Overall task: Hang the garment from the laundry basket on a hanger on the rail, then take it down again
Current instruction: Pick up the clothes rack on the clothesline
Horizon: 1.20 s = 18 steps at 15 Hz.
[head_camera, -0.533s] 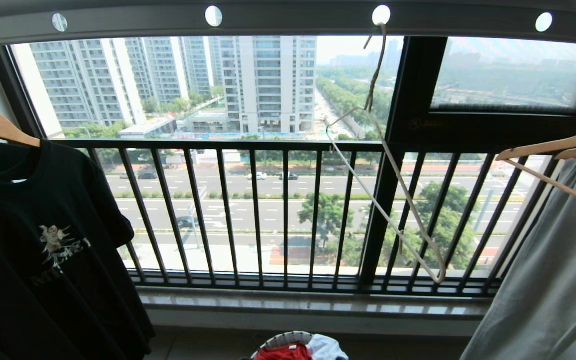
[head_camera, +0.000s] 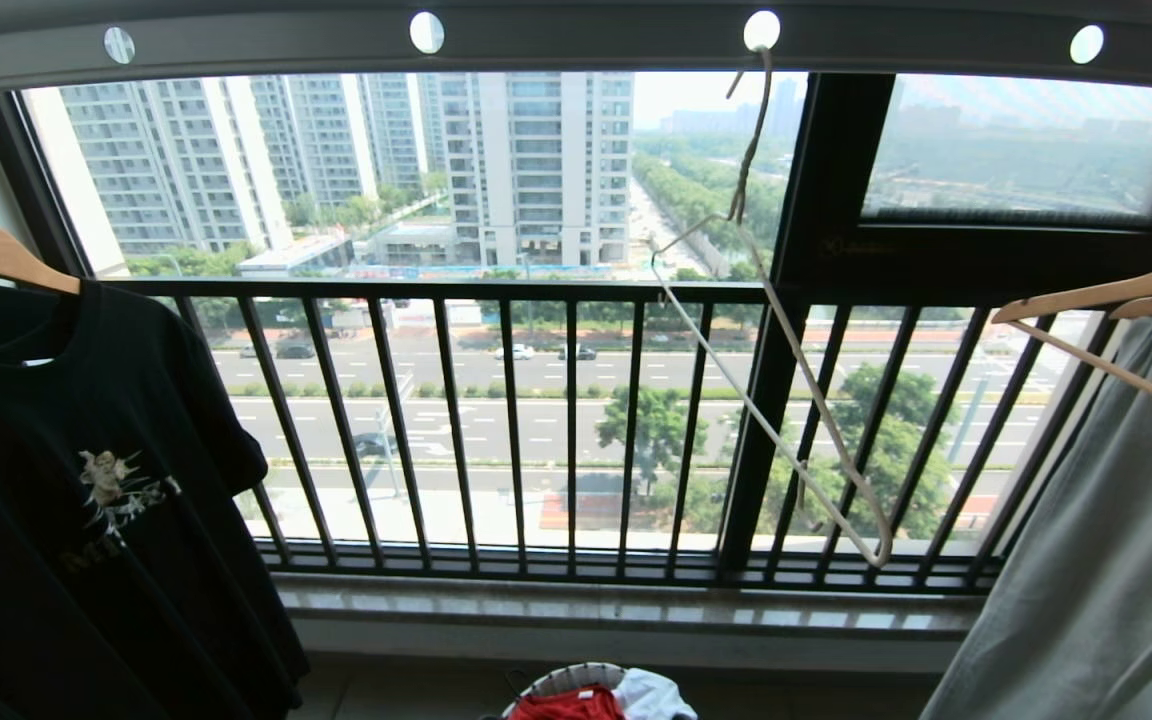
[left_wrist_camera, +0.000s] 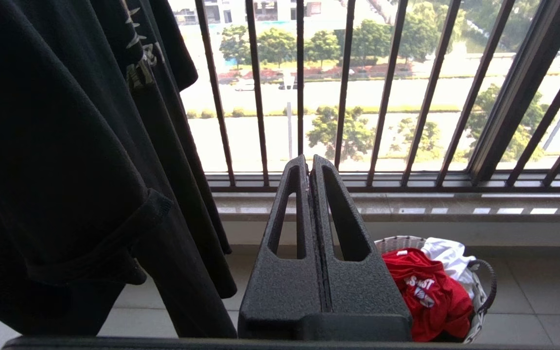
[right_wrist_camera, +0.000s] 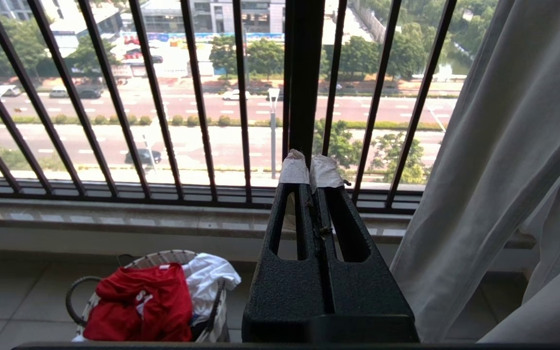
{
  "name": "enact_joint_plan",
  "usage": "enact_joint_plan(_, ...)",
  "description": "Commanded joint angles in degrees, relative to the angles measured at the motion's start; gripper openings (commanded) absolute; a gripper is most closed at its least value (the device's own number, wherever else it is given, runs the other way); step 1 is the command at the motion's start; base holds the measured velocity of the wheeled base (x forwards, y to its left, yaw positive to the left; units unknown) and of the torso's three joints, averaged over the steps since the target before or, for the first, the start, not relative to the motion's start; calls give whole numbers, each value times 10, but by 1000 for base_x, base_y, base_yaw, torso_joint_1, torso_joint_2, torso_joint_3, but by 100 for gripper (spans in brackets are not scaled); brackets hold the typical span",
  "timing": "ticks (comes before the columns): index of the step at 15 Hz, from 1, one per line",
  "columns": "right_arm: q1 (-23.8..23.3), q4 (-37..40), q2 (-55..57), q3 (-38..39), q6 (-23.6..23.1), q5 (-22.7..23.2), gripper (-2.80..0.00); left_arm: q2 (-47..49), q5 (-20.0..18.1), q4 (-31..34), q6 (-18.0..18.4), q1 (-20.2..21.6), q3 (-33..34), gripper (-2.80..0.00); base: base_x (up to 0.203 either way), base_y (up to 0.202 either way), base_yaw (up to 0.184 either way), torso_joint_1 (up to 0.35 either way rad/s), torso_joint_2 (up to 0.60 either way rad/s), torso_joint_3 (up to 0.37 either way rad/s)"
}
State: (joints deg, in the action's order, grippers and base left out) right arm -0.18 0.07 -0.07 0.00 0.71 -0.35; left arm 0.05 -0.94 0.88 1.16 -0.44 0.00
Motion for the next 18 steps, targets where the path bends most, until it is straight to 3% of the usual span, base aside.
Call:
enact_joint_plan(1,0,0,1,0,0,0,-280,0,0,0,0,0,0,-280,0,0,0,0,0,0)
enact_joint_plan(7,0,0,0,-1,-2,-1,-280,0,-1,0,1,0,0,-280,0,0,0,0,0,0)
enact_joint_plan(10,0,29,0,-18,-37,11,-280,0,0,0,0,0,0,-280,0,0,0,0,0,0)
enact_joint_plan(18,2,67,157,-200,-38,62,-280,0,0,0,0,0,0,-280,0,0,0,0,0,0)
